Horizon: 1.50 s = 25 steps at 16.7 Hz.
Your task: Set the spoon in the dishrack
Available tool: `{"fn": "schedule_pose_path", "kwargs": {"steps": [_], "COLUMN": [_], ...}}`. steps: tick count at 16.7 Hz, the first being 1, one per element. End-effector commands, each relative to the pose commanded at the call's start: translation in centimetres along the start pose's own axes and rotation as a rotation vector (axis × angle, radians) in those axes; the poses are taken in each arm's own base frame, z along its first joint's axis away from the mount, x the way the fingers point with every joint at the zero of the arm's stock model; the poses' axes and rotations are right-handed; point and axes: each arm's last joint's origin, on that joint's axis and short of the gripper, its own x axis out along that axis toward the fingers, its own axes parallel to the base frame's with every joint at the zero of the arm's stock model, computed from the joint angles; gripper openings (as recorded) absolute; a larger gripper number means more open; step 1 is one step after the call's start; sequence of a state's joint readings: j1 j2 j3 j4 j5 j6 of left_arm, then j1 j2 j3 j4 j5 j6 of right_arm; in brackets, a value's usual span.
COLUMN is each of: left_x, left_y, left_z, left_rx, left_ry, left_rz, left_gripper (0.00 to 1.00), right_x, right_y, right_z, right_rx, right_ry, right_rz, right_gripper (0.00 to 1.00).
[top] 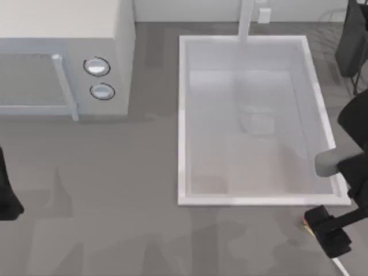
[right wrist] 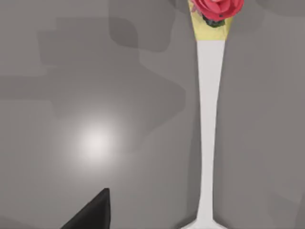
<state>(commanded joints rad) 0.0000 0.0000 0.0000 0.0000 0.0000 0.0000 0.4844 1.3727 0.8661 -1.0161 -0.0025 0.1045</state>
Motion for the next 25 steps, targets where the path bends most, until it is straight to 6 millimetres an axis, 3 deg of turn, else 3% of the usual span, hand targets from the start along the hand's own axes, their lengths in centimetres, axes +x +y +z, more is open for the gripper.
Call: {"fn": "schedule_pose_path", "kwargs": {"steps": [9, 12, 18, 24, 25], "left_x": [0.0, 0.0, 0.0, 0.0, 0.0], "left_y": [0.0, 0.0, 0.0, 0.0, 0.0], "left_z": [0.0, 0.0, 0.0, 0.0, 0.0], "left_rx": [0.000, 0.000, 0.000, 0.000, 0.000], "left_ry": [0.000, 0.000, 0.000, 0.000, 0.000], "left_rz": [0.000, 0.000, 0.000, 0.000, 0.000], "left_gripper": [1.00, 1.00, 1.00, 1.00, 1.00], "right_x": [0.5, 2.7, 9.1, 10.0, 10.0], "right_y": [0.4, 0.4, 0.4, 0.4, 0.4], "right_z": [0.5, 0.8, 0.4, 0.1, 0.1], "right_rx": [-0.011, -0.013, -0.013, -0.013, -0.013], "right_ry": [0.042, 0.040, 0.037, 0.042, 0.042], "right_rz": [-0.007, -0.007, -0.007, -0.007, -0.007], "right_gripper": [1.00, 1.00, 1.00, 1.00, 0.92]}}
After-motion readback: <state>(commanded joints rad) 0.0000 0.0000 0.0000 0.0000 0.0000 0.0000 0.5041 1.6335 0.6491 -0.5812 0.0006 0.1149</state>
